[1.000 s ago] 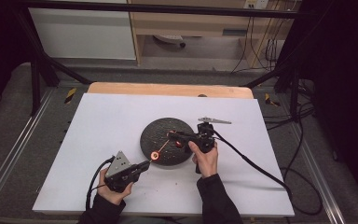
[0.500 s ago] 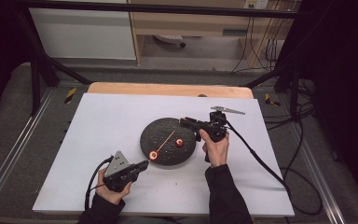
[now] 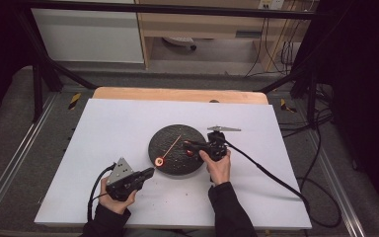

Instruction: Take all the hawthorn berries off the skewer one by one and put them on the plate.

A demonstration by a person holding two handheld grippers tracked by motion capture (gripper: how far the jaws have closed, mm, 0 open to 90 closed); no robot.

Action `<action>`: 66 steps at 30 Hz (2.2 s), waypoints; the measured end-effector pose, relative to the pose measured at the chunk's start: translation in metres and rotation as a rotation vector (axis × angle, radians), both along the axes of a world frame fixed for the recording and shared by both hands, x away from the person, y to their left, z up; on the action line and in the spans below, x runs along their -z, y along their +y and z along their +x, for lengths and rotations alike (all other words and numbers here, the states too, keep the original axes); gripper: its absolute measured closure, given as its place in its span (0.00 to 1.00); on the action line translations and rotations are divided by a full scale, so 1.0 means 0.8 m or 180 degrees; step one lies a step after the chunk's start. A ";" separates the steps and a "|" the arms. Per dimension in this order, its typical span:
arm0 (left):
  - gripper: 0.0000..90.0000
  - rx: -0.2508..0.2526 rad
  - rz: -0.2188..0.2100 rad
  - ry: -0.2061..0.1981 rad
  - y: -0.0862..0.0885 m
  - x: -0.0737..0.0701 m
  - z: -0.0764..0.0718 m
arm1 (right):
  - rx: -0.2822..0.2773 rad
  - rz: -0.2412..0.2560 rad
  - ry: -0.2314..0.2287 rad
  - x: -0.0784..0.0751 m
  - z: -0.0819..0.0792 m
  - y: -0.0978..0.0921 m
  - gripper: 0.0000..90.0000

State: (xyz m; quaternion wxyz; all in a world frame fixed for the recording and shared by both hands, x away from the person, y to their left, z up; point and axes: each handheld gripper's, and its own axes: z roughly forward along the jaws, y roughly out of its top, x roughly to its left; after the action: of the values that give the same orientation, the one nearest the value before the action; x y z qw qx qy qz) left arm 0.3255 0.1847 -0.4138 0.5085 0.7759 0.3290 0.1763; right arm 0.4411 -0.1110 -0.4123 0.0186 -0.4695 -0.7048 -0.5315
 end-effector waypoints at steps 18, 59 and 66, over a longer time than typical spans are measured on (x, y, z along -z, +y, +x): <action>0.98 0.0008 0.0031 0.0020 -0.002 0.003 0.001 | -0.0164 -0.0287 0.0103 0.048 -0.007 0.024 0.69; 0.98 0.0072 0.0090 0.0041 -0.024 0.008 0.002 | -0.0433 0.0300 -0.0133 0.011 -0.063 0.040 0.35; 0.98 0.0104 0.0098 0.0039 -0.029 0.010 0.001 | -0.0494 0.0429 -0.0029 0.015 -0.063 0.043 0.51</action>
State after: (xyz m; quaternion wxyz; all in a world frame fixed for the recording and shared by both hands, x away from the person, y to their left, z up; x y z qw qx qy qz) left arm 0.3262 0.1618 -0.4215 0.4974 0.7900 0.3166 0.1683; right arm 0.3904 -0.0765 -0.4243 0.0880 -0.4088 -0.7017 -0.5768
